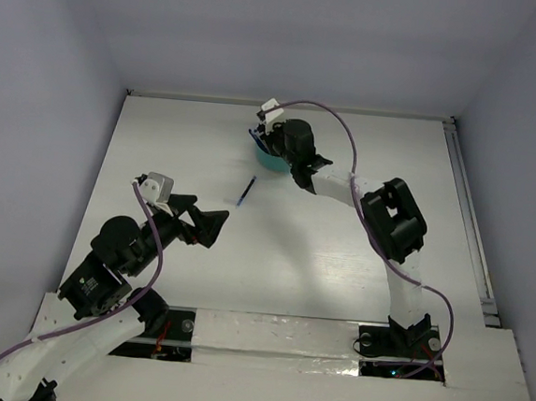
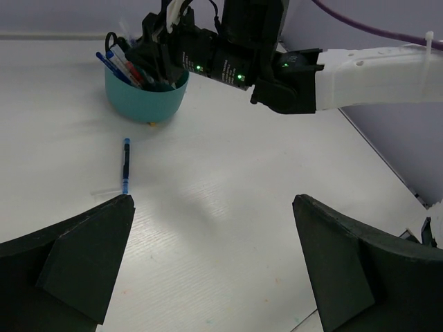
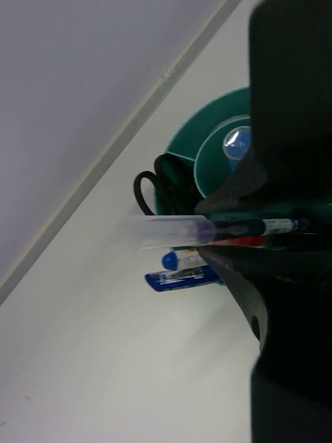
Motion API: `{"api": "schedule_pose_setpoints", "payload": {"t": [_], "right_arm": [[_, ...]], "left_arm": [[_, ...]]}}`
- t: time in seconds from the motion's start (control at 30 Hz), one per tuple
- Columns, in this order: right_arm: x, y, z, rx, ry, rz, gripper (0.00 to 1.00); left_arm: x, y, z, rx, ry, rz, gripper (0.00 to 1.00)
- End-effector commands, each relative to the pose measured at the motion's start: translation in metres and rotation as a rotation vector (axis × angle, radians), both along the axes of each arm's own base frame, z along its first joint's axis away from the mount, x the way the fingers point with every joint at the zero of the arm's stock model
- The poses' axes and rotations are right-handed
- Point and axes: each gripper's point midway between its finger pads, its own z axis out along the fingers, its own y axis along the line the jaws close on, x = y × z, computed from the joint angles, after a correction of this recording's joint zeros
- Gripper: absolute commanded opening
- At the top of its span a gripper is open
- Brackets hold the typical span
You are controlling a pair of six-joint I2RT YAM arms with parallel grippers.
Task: Sort the stationery into containers
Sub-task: Place the pen in the storage box, then pick up the pen from the center of the board.
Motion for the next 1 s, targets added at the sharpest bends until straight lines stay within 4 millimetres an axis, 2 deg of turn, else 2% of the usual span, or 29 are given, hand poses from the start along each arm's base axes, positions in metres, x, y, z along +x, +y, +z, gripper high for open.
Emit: {"api": "schedule_pose_setpoints", "payload": {"t": [0.0,0.07,0.1,0.13,0.2,0.23,0.4,0.43,0.47,0.5,0.53,0.57,0.63,0.67,0.73,0.8,0.83,0.87,0.9,0.97], "right_arm": [[-0.002,-0.007,0.047,0.064,-0.084,-0.021,0.34],[-0.003,-0.013,0.042,0.05,-0.062,-0.046,0.42],[-0.005,-0.016,0.05,0.063,-0.074,-0.054,0.51],[-0.007,-0.017,0.052,0.067,-0.075,-0.053,0.51],[-0.013,-0.021,0.054,0.072,-0.066,-0.053,0.59],[-0.017,-0.023,0.066,0.09,-0.071,-0.051,0.62],[-0.034,-0.033,0.097,0.15,-0.046,-0.056,0.65],[-0.04,-0.034,0.096,0.17,0.003,-0.06,0.66],[-0.046,-0.037,0.106,0.198,0.018,-0.06,0.66],[-0.05,-0.038,0.106,0.212,0.049,-0.066,0.65],[-0.056,-0.041,0.095,0.239,0.131,-0.089,0.61],[-0.066,-0.038,0.095,0.262,0.164,-0.086,0.43],[-0.086,-0.026,0.082,0.315,0.249,-0.11,0.17],[-0.09,-0.036,0.068,0.317,0.265,-0.198,0.0],[-0.109,-0.023,0.05,0.342,0.333,-0.21,0.0],[-0.124,-0.015,0.029,0.338,0.383,-0.205,0.07],[-0.13,-0.01,0.023,0.356,0.407,-0.207,0.15],[-0.133,-0.009,0.015,0.353,0.422,-0.229,0.25],[-0.139,-0.003,0.008,0.346,0.437,-0.229,0.43],[-0.136,-0.003,-0.011,0.337,0.463,-0.261,0.58]], "left_arm": [[0.001,-0.002,0.01,-0.015,-0.042,-0.013,0.99],[0.002,-0.001,0.009,-0.014,-0.041,-0.006,0.99],[0.002,-0.001,0.009,-0.014,-0.041,-0.007,0.99],[0.002,-0.001,0.009,-0.013,-0.039,-0.007,0.99],[0.002,-0.001,0.009,-0.013,-0.039,-0.005,0.99],[0.002,-0.001,0.009,-0.013,-0.039,-0.005,0.99],[0.003,-0.001,0.008,-0.01,-0.036,-0.002,0.99],[0.003,-0.001,0.008,-0.011,-0.037,-0.002,0.99],[0.003,-0.001,0.008,-0.011,-0.037,0.0,0.99],[0.003,-0.001,0.009,-0.011,-0.037,0.0,0.99],[0.003,0.0,0.008,-0.011,-0.037,0.001,0.99],[0.003,0.0,0.009,-0.011,-0.038,0.003,0.99],[0.005,0.002,0.008,-0.009,-0.036,0.012,0.99],[0.005,0.001,0.008,-0.01,-0.034,0.012,0.99],[0.006,0.002,0.007,-0.01,-0.032,0.015,0.99],[0.006,0.001,0.007,-0.011,-0.031,0.015,0.99],[0.005,0.002,0.007,-0.012,-0.032,0.015,0.99],[0.005,0.002,0.007,-0.012,-0.032,0.015,0.99],[0.005,0.002,0.008,-0.014,-0.035,0.014,0.99],[0.005,0.002,0.008,-0.015,-0.034,0.014,0.99]]}}
